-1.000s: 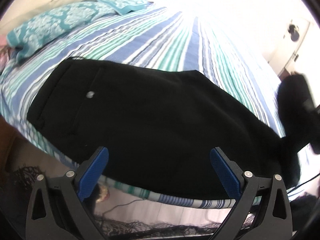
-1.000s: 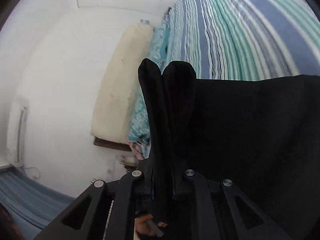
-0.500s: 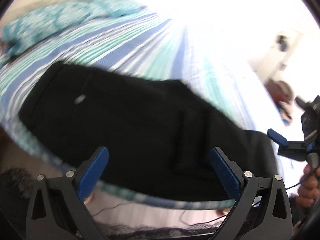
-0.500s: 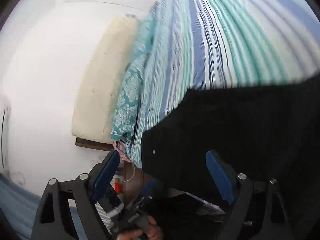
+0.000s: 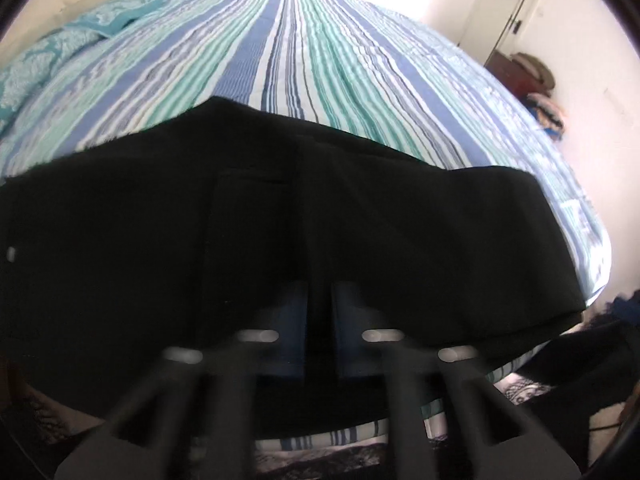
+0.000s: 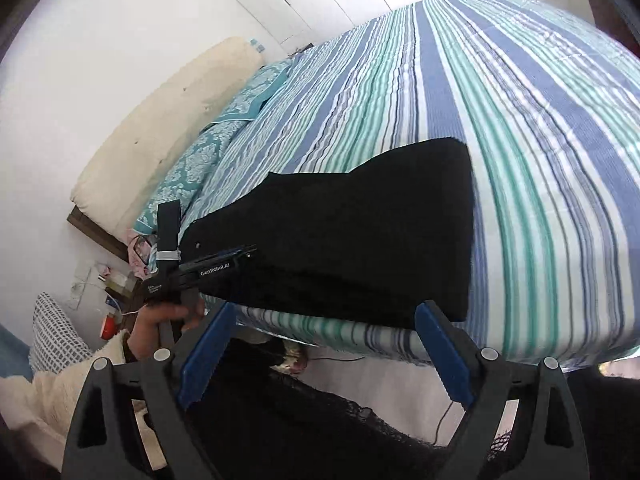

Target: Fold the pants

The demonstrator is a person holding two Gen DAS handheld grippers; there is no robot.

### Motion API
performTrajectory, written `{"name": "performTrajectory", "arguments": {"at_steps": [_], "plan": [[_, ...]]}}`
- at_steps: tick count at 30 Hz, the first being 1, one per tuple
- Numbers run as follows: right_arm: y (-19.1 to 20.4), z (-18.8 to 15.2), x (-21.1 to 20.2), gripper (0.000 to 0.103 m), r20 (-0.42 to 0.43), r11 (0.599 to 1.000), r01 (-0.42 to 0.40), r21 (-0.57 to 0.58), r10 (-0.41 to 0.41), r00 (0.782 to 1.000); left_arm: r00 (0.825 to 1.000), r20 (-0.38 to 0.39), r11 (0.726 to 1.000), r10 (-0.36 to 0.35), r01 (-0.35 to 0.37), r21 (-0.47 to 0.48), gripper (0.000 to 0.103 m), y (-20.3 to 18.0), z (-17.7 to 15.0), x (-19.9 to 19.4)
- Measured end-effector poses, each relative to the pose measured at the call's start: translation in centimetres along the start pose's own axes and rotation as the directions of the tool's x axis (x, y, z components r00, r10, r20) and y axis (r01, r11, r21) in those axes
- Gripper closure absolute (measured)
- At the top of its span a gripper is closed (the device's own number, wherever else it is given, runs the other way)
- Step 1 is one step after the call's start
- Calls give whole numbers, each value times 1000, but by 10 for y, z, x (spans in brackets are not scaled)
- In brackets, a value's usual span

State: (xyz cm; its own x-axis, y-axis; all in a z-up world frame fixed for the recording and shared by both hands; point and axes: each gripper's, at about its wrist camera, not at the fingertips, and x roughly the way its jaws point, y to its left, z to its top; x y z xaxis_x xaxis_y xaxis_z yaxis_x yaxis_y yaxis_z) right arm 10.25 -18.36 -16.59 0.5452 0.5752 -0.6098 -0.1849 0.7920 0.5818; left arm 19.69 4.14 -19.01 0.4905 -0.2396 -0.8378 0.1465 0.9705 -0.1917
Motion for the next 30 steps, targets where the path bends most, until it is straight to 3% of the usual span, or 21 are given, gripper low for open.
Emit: {"name": "performTrajectory", "arguments": {"at_steps": [2, 4, 6, 8, 11, 13, 15, 16, 17, 19, 22, 24, 27, 28, 30], "plan": [[0, 3, -7, 12, 54, 996, 75, -38, -73, 996, 999, 35, 1000, -16, 16, 7, 95, -3, 1, -15], [1, 4, -20, 12, 105, 978, 193, -75, -185, 977, 996, 83, 1000, -16, 16, 1, 95, 0, 2, -38], [-1, 5, -19, 12, 125, 923, 364, -123, -349, 929, 993, 119, 1000, 7, -4, -23, 94, 11, 0, -56], [-4, 3, -9, 12, 104, 875, 448, -183, -435, 894, 993, 102, 997, 62, -57, -53, 94, 29, -5, -53], [-10, -6, 16, 12, 9, 855, 445, -268, -459, 888, 994, 27, 992, 103, -101, -73, 94, 41, -13, -32], [-15, -10, 32, 12, -65, 864, 416, -282, -450, 891, 993, 26, 992, 117, -115, -53, 92, 37, -12, -30], [-18, -10, 41, 12, -87, 866, 414, -280, -453, 887, 990, 34, 990, 139, -138, -30, 86, 32, -12, -31], [-19, -12, 42, 12, -84, 867, 409, -284, -448, 890, 988, 40, 989, 149, -148, -26, 81, 32, -11, -33], [-18, -13, 45, 12, -79, 870, 397, -293, -436, 897, 985, 44, 985, 170, -169, -28, 65, 29, -12, -35], [-16, -16, 50, 12, -70, 861, 391, -324, -434, 898, 967, 86, 971, 238, -234, -57, 44, 33, -13, -48], [-10, -21, 63, 12, -63, 838, 417, -353, -466, 883, 933, 158, 943, 322, -302, -139, 41, 46, -7, -68], [-8, -22, 67, 12, -52, 822, 440, -362, -490, 870, 926, 230, 950, 299, -267, -163, 43, 50, 1, -75], [0, -21, 80, 12, -26, 776, 493, -392, -545, 838, 951, 269, 988, 155, -148, -45, 42, 26, 10, -66], [2, -21, 84, 12, -16, 759, 511, -403, -564, 826, 964, 231, 990, 133, -138, 5, 42, 18, 12, -52], [5, -19, 88, 12, 13, 736, 537, -412, -585, 811, 984, 114, 989, 140, -144, 29, 54, 17, 13, -20]]}}
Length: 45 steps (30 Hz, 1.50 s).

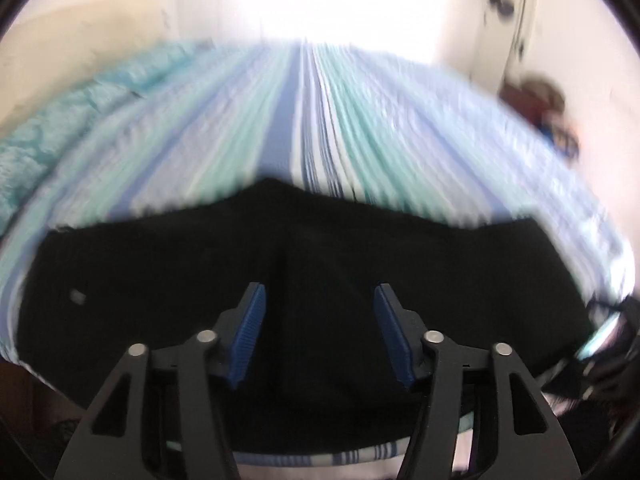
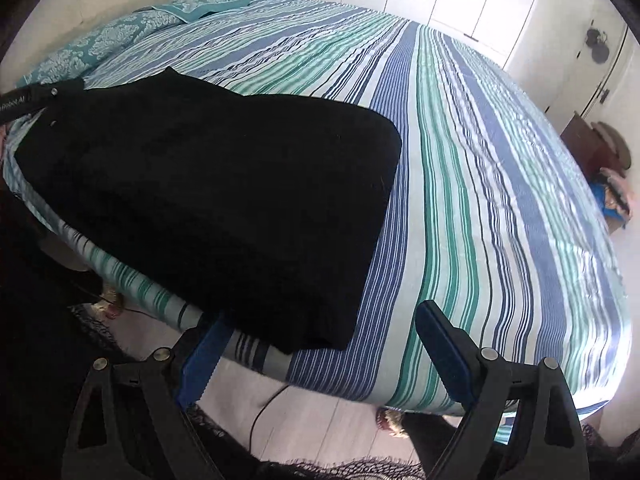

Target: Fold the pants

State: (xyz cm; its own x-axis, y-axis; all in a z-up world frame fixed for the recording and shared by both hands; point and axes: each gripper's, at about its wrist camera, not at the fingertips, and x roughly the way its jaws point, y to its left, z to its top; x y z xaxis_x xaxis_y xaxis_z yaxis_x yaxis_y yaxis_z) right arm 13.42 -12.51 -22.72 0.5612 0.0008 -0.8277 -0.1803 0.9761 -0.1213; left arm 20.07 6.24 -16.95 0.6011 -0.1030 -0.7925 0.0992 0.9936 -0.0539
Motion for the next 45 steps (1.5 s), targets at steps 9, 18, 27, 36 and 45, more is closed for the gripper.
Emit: {"name": "performTrajectory", "arguments": {"at_steps": [9, 18, 27, 36, 45], "plan": [[-50, -18, 12, 6, -48, 980, 113, 166, -107, 993, 994, -109, 1000, -24, 26, 12, 73, 2, -8, 27], [-57, -22, -7, 6, -30, 992, -5, 130, 9, 1000, 994, -105, 999, -14, 17, 33, 72, 0, -16, 24], [-39, 12, -80, 5, 213, 976, -215, 12, 208, 955, 994, -106, 1000, -4, 5, 15, 66, -3, -13, 26], [-8, 64, -5, 6, 166, 922, -378, 84, 361, 918, 995, -96, 1000, -28, 29, 7, 65, 2, -16, 26], [-17, 58, 7, 8, 74, 958, -285, 29, 282, 956, 994, -96, 999, -47, 48, 8, 63, 3, -17, 26]]}}
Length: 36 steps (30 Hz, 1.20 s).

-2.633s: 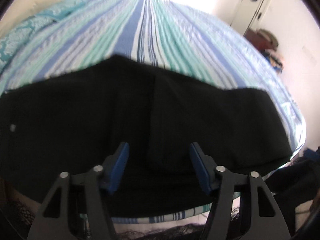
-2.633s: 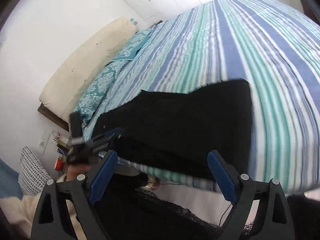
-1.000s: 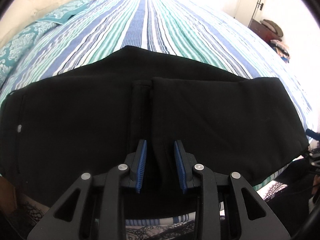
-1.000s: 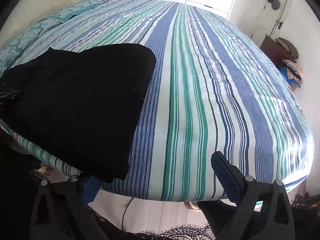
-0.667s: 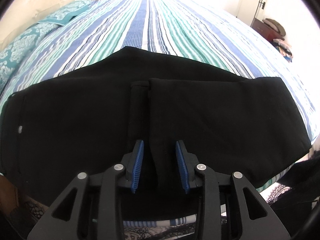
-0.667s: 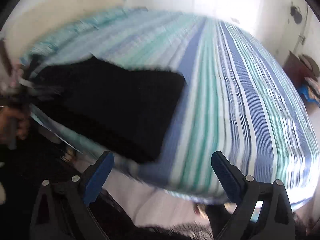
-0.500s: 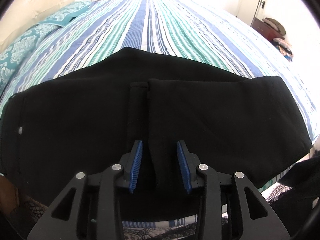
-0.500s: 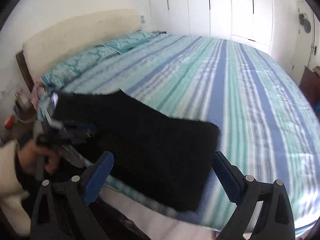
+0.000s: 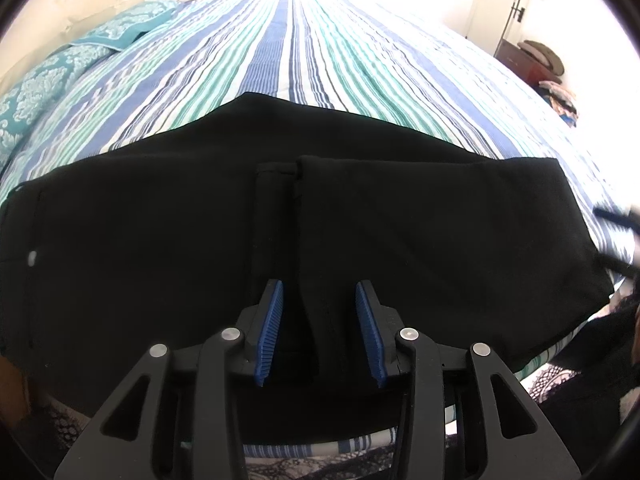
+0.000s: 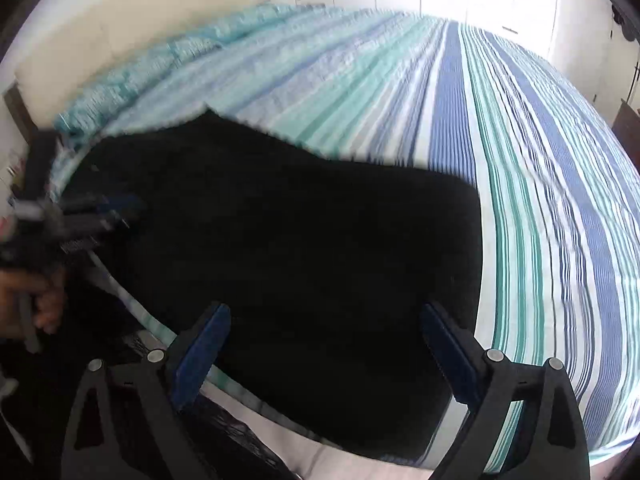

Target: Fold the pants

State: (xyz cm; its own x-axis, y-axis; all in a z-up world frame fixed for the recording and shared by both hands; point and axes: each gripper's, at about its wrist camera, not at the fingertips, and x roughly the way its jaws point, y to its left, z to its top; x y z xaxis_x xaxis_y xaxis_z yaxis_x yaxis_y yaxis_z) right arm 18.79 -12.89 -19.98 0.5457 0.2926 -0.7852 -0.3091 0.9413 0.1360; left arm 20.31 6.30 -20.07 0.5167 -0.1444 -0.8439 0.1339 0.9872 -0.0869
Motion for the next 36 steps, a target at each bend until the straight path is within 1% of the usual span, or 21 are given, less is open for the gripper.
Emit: {"name": "performTrajectory", "arguments": {"at_steps": [2, 4, 6, 7, 8, 9, 11, 13, 14, 17, 20, 21, 22, 24, 25, 26, 29, 32, 33, 34, 36], "plan": [[-2, 20, -10, 8, 64, 1000, 16, -7, -15, 998, 1000, 0, 1000, -2, 2, -7, 63, 0, 0, 0], [-10, 36, -2, 8, 55, 1000, 11, 18, -12, 998, 1000, 1, 1000, -3, 3, -10, 63, 0, 0, 0], [-23, 39, 21, 7, -26, 998, 18, 56, -17, 1000, 1000, 3, 1000, -5, 5, -13, 63, 1, -1, 0], [-29, 37, 35, 7, -90, 996, 36, 76, -29, 996, 1000, 3, 1000, -12, 12, -14, 61, 1, -1, 0], [-41, 30, 57, 4, -194, 991, 83, 108, -61, 979, 1000, 5, 1000, -11, 11, -13, 61, 1, -1, 0], [-49, 25, 59, 1, -221, 987, 92, 131, -62, 973, 1000, 6, 1000, -10, 10, -11, 61, 0, -1, 0], [-61, 25, 45, 2, -175, 975, 91, 205, -55, 983, 1000, 8, 1000, -8, 8, -8, 61, 0, -2, 0], [-57, 24, 24, 2, -116, 971, 58, 233, -31, 993, 1000, 6, 1000, -10, 10, -6, 61, 0, -1, 0], [-51, 23, 9, 2, -80, 975, 43, 218, -26, 996, 1000, 4, 1000, -13, 13, -8, 60, 0, -1, 1], [-20, 9, -29, 2, 23, 995, 15, 96, -17, 1000, 1000, -1, 1000, -16, 16, -15, 60, 1, 0, 1], [13, -14, -48, 2, 114, 998, -59, -22, 61, 992, 1000, -3, 1000, -12, 12, -20, 59, 0, 1, 2], [19, -20, -48, 2, 121, 996, -76, -48, 82, 989, 1000, -3, 1000, -10, 10, -19, 59, 0, 1, 2], [24, -28, -40, 2, 97, 993, -93, -66, 99, 990, 1000, -3, 1000, -11, 10, -20, 58, 0, 1, 2], [24, -42, -6, 3, -39, 997, -62, -55, 60, 997, 1000, -3, 1000, -18, 18, -21, 57, 0, 1, 2], [22, -48, 8, 3, -100, 998, -44, -40, 40, 994, 1000, -2, 1000, -18, 18, -20, 57, 0, 0, 2], [18, -54, 12, 4, -115, 999, -34, -36, 30, 993, 1000, -1, 1000, -16, 16, -17, 57, 0, 0, 2], [25, -46, -9, 4, -64, 999, -15, -52, 11, 998, 1000, -2, 1000, -14, 14, -16, 57, 0, 1, 2], [29, -40, -33, 4, 71, 998, 4, -61, 0, 997, 1000, -4, 1000, -11, 11, -19, 56, -2, 0, 2], [28, -42, -36, 3, 84, 998, 11, -55, -6, 996, 1000, -4, 1000, -10, 10, -19, 56, -2, 0, 2], [27, -40, -32, 3, 69, 999, 13, -46, -10, 998, 1000, -5, 1000, -9, 9, -20, 56, -2, 0, 2], [21, -47, -9, 3, -34, 999, 33, -15, -34, 999, 1000, -5, 1000, -11, 10, -22, 55, -3, 0, 2]]}}
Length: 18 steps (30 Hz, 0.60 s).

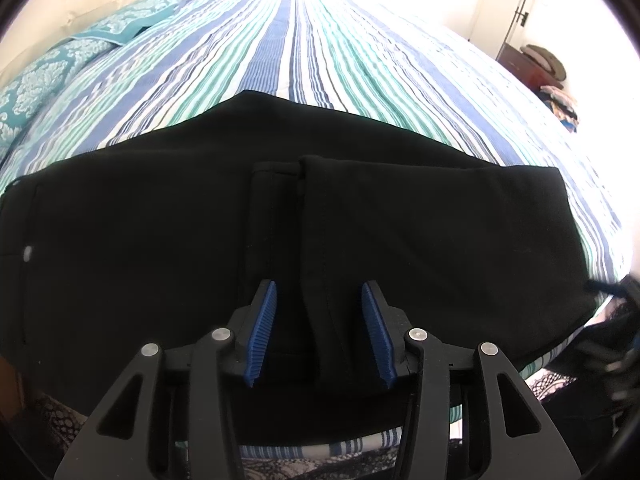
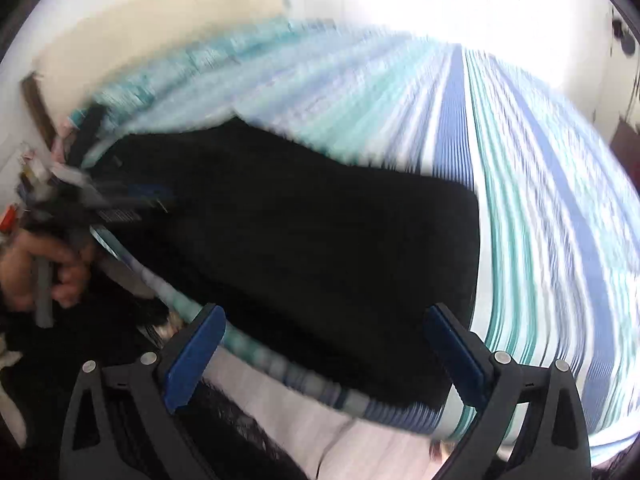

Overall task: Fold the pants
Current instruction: 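Grasp the folded pants edge with the left gripper and fold it over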

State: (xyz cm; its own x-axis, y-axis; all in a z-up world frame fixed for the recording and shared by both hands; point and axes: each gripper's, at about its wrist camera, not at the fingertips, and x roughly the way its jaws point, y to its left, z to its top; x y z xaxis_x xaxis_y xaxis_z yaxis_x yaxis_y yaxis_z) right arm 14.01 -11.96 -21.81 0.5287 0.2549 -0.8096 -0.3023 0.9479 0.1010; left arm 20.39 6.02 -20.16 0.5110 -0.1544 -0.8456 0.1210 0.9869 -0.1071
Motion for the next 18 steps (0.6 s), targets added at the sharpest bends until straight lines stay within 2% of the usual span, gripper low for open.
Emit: {"name": "performTrajectory", "arguments": {"at_steps": [2, 4, 7, 10, 12, 15, 18], "plan": [[-8, -9, 27, 3, -132, 999, 43, 26, -39, 990, 1000, 3, 1000, -4, 4, 0, 52, -1, 0, 0], [-8, -5, 19, 3, -93, 999, 50, 20, -48, 995, 1000, 6, 1000, -6, 6, -1, 50, -1, 0, -1], [-7, 6, -6, 3, 8, 999, 21, 38, -21, 1000, 999, 3, 999, -33, 33, -8, 37, -3, 1, -3], [-8, 12, -30, 3, 132, 998, 58, 33, -62, 989, 1000, 19, 1000, -20, 20, 8, 22, -7, 1, -14], [-7, 13, -37, 2, 171, 997, 72, 37, -77, 982, 999, 48, 1000, -18, 17, 5, 20, -4, 2, -27], [-2, 13, -35, 2, 160, 997, 70, 29, -74, 984, 995, 94, 997, -35, 42, -71, 19, 21, 7, -50], [6, 16, -41, 2, 175, 997, 72, 2, -72, 982, 987, 159, 970, -9, 47, -240, 17, 73, 9, -77]]}}
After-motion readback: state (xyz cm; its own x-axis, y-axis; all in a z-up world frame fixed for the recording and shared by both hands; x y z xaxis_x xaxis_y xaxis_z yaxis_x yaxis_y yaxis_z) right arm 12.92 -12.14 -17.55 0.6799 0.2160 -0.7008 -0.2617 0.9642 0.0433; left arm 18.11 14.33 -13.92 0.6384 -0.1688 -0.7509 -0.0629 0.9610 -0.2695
